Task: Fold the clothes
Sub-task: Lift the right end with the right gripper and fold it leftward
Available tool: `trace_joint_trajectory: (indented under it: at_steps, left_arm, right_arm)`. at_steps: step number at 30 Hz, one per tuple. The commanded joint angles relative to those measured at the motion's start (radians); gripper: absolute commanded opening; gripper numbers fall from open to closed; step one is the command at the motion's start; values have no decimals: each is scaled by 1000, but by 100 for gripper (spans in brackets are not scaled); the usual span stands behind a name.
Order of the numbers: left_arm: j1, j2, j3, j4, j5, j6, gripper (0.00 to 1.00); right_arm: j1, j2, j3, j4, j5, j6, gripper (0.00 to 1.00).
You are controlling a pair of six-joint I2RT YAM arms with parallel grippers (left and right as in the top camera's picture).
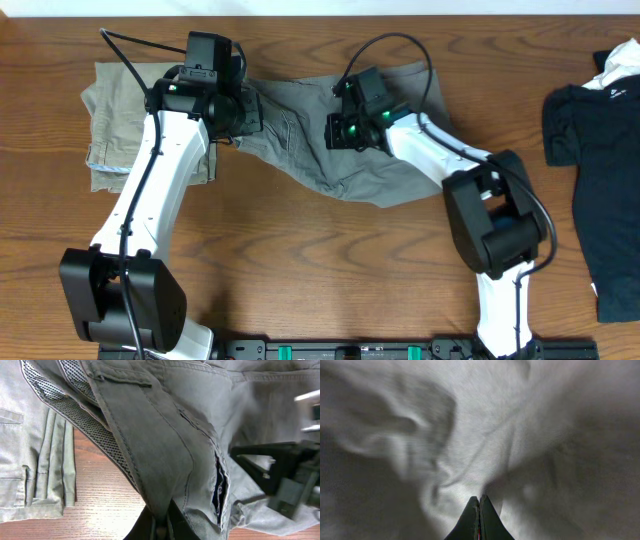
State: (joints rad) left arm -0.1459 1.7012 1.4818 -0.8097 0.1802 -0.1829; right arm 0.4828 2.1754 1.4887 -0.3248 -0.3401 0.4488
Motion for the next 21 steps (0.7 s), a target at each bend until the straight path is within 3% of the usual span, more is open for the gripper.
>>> trace_joint_trajectory:
  at_steps: [1, 8, 14, 21]
  left_arm:
    - [3, -24, 24, 4, -5, 7, 6]
    - [3, -25, 24, 3, -5, 7, 6]
    - [3, -26, 24, 3, -5, 7, 6]
    - [3, -26, 24, 3, -5, 7, 6]
  right_arm:
    - [24, 37, 13, 20, 41, 14, 1]
    - [23, 40, 27, 66, 33, -14, 1]
    - [-32, 31, 156, 24, -16, -46, 1]
    - [-66, 36, 176, 32, 44, -50, 1]
